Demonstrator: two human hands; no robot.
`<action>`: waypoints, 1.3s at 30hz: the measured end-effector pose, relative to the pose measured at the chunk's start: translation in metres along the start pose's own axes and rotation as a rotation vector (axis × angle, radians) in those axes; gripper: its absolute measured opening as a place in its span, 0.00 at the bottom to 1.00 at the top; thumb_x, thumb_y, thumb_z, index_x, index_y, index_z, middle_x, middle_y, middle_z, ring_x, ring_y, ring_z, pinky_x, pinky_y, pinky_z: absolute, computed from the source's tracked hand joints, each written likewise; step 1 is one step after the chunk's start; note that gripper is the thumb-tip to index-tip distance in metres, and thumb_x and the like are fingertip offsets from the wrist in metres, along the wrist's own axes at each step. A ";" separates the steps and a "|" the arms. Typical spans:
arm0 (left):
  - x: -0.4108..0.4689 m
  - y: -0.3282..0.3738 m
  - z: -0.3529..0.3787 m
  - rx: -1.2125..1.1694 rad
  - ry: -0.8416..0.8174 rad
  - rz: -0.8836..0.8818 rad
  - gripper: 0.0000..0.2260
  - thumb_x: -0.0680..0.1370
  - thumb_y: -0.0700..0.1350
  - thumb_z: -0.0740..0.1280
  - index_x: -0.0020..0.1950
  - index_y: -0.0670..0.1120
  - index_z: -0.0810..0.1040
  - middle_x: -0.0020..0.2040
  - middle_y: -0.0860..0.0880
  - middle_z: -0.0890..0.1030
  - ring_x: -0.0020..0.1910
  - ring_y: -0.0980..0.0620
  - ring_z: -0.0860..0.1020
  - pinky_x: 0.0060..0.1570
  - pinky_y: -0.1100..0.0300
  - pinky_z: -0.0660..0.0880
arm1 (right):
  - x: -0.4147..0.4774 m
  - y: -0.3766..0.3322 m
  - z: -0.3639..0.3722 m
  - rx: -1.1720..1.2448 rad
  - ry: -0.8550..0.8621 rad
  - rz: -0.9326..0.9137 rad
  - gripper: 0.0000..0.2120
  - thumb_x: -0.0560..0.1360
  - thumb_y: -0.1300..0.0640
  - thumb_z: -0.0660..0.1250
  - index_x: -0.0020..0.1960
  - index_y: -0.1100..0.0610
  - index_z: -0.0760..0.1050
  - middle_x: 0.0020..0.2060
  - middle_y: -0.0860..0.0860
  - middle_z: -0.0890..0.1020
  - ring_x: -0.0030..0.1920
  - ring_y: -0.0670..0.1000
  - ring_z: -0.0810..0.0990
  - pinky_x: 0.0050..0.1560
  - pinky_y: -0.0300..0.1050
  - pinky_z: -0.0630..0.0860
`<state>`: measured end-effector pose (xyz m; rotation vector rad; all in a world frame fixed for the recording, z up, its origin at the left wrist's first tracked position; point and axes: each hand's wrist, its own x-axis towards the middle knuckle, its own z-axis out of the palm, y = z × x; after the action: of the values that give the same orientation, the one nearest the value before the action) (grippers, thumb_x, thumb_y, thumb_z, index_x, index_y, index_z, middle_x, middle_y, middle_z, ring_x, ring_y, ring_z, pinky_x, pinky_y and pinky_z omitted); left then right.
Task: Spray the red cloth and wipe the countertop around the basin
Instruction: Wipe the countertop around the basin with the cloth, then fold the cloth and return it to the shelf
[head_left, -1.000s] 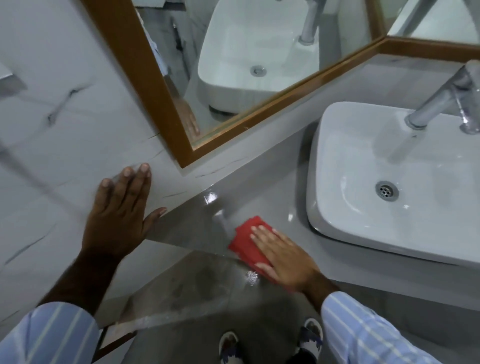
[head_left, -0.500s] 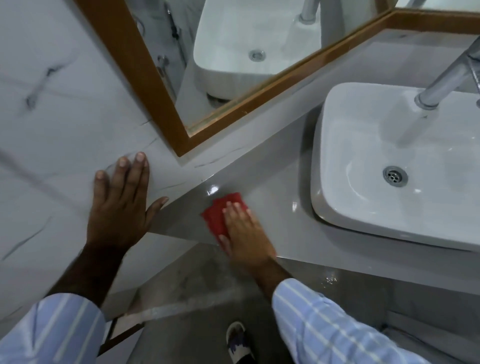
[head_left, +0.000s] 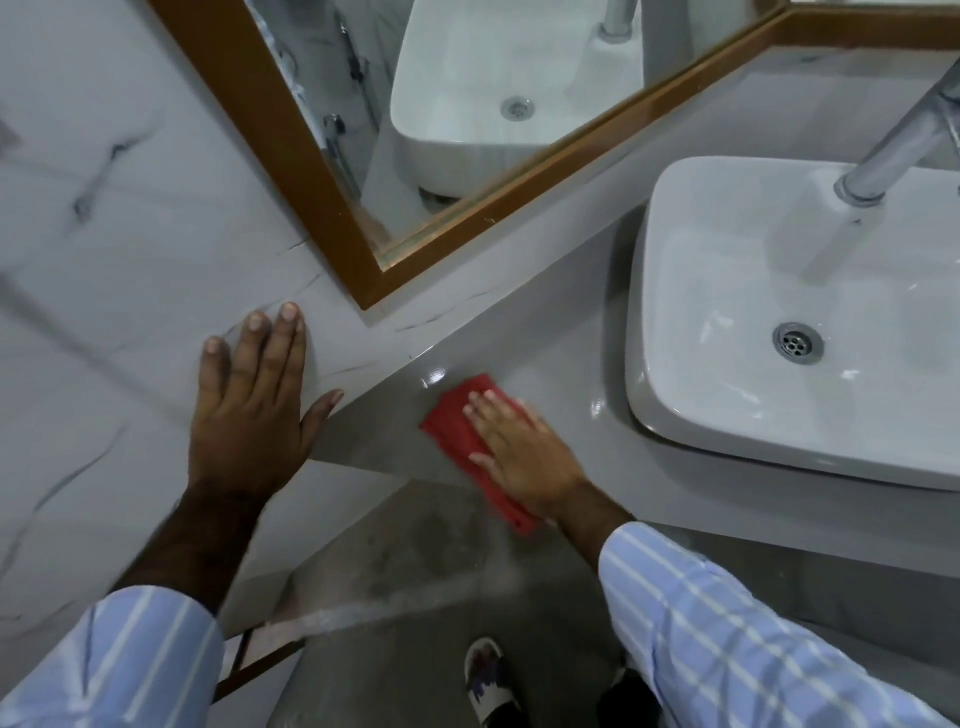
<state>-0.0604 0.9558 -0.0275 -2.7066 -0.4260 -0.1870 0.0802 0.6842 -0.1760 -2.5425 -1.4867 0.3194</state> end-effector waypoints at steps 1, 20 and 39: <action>0.001 0.005 -0.001 -0.017 -0.006 -0.022 0.39 0.82 0.64 0.49 0.84 0.40 0.47 0.85 0.41 0.48 0.84 0.41 0.44 0.80 0.43 0.34 | 0.003 0.009 -0.006 0.008 -0.027 0.050 0.32 0.84 0.39 0.49 0.83 0.54 0.56 0.83 0.52 0.59 0.83 0.52 0.55 0.80 0.59 0.59; 0.058 0.194 0.044 -0.933 -0.559 -0.495 0.21 0.76 0.49 0.74 0.63 0.36 0.79 0.60 0.34 0.83 0.61 0.34 0.81 0.60 0.48 0.76 | -0.053 0.014 -0.064 0.759 -0.061 1.057 0.19 0.65 0.48 0.82 0.48 0.57 0.82 0.46 0.54 0.87 0.47 0.55 0.85 0.50 0.48 0.83; -0.007 0.364 -0.148 -1.864 -1.103 -0.290 0.11 0.77 0.38 0.73 0.59 0.39 0.83 0.48 0.43 0.88 0.44 0.50 0.86 0.47 0.57 0.84 | -0.354 0.075 -0.171 1.499 0.607 1.439 0.06 0.72 0.65 0.75 0.43 0.55 0.81 0.38 0.54 0.83 0.39 0.49 0.81 0.42 0.44 0.82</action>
<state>0.0390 0.5758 -0.0238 -4.1214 -1.5068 1.7965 0.0208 0.3311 0.0021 -1.5294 0.8145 0.4514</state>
